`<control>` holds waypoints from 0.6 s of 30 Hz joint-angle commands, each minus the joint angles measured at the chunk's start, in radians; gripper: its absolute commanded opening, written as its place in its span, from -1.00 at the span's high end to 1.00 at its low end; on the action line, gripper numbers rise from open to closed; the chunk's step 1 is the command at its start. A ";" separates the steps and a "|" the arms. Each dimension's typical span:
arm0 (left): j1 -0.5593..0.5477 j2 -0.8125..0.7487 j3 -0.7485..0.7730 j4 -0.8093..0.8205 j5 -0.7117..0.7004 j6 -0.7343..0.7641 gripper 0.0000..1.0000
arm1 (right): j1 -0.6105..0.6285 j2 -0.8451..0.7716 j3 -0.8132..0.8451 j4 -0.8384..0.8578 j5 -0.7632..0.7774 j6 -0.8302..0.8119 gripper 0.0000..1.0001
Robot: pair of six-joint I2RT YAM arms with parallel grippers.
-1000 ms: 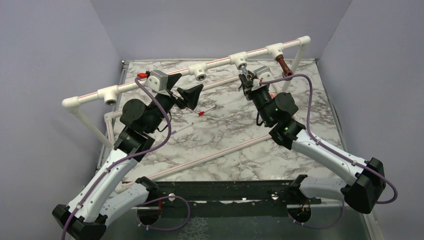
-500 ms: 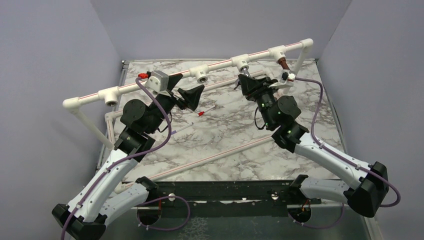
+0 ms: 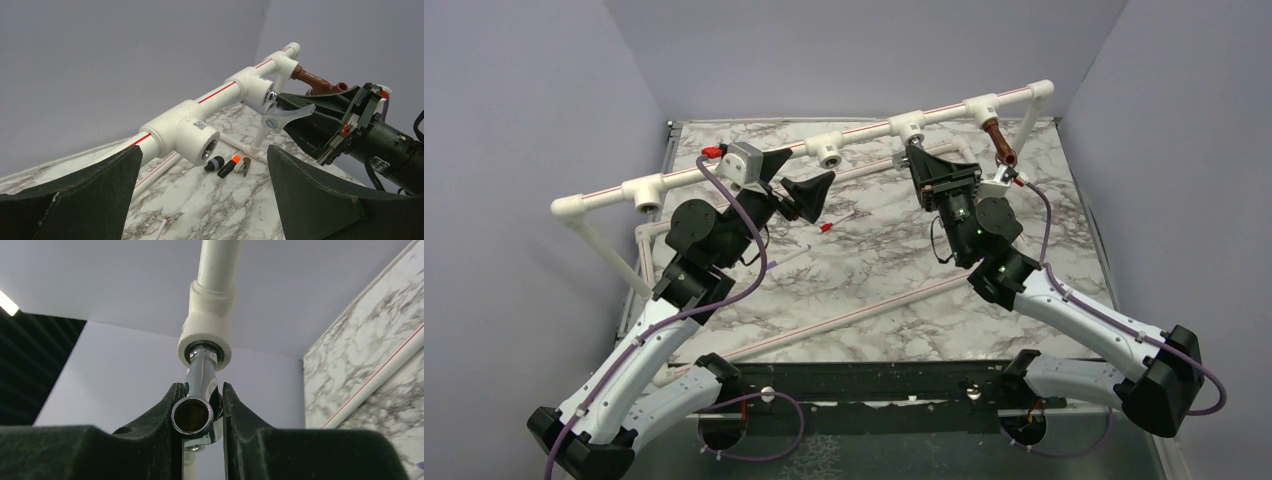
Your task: Install the water faucets
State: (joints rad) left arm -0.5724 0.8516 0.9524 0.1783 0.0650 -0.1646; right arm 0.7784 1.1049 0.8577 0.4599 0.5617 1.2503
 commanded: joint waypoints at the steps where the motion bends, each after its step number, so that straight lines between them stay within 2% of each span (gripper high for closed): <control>1: 0.000 -0.014 -0.008 0.021 -0.005 0.004 -0.93 | 0.001 -0.043 -0.020 -0.050 0.110 0.313 0.99; 5: 0.000 -0.010 -0.008 0.022 -0.003 0.002 -0.93 | 0.001 -0.039 -0.026 -0.067 0.122 0.429 0.99; 11: 0.000 -0.011 -0.007 0.020 -0.008 0.003 -0.93 | 0.002 -0.027 -0.007 -0.113 0.128 0.465 0.98; 15: 0.001 -0.009 -0.007 0.018 -0.007 0.004 -0.93 | 0.001 -0.039 -0.019 -0.131 0.140 0.447 0.76; 18: 0.000 -0.006 -0.007 0.019 -0.008 0.003 -0.93 | 0.001 -0.055 -0.021 -0.166 0.162 0.423 0.50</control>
State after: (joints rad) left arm -0.5766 0.8516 0.9524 0.1783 0.0669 -0.1684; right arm 0.7849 1.0992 0.8551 0.4023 0.5873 1.6363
